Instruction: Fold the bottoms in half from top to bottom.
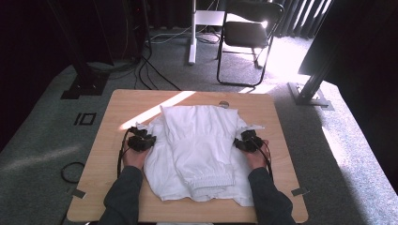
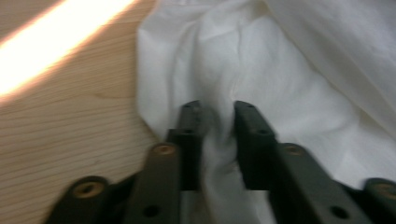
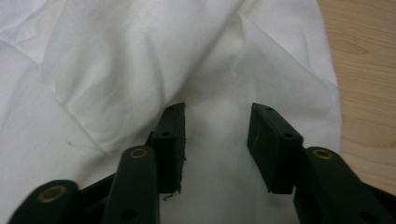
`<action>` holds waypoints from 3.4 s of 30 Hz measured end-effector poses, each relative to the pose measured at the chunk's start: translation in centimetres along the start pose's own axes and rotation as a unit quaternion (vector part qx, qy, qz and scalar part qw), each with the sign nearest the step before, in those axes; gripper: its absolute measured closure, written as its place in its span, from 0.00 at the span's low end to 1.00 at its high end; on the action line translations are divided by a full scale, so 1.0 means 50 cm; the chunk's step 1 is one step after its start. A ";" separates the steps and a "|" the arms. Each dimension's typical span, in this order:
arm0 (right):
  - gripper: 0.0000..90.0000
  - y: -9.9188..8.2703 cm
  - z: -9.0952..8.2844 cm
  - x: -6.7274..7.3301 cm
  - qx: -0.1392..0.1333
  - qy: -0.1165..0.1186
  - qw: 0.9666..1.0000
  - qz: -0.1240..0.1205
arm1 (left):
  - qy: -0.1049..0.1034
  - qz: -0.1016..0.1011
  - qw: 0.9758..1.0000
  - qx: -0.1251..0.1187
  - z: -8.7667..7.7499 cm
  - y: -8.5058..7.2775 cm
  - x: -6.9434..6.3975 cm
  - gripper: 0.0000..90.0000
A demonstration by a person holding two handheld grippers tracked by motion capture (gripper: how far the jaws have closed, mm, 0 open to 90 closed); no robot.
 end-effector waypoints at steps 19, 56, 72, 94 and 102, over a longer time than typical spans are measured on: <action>0.82 -0.070 -0.103 0.003 -0.012 0.011 1.000 0.001 | -0.022 0.010 1.000 -0.002 -0.063 -0.052 0.003 1.00; 0.51 0.018 -0.143 -0.002 -0.062 0.060 0.995 0.047 | -0.062 -0.021 0.994 -0.088 -0.037 0.115 -0.062 0.37; 0.32 0.074 0.040 -0.057 -0.006 0.031 0.992 0.122 | -0.041 -0.042 0.998 0.000 0.104 0.089 -0.040 0.22; 0.95 0.099 0.025 -0.071 -0.030 0.050 0.989 0.136 | -0.078 -0.074 0.994 -0.023 0.071 0.119 -0.005 0.99; 0.95 0.144 -0.024 -0.081 -0.093 0.059 0.985 0.134 | -0.096 -0.067 0.990 -0.081 0.012 0.173 -0.015 0.99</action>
Point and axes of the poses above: each handheld gripper's, and its own axes: z roughly forward along the jaws, y roughly out of its top, x roughly to its left, the point moved 6 cm from there along z, roughly forward along the jaws, and after that the axes turned 13 degrees about -x, right-handed, at the moved point
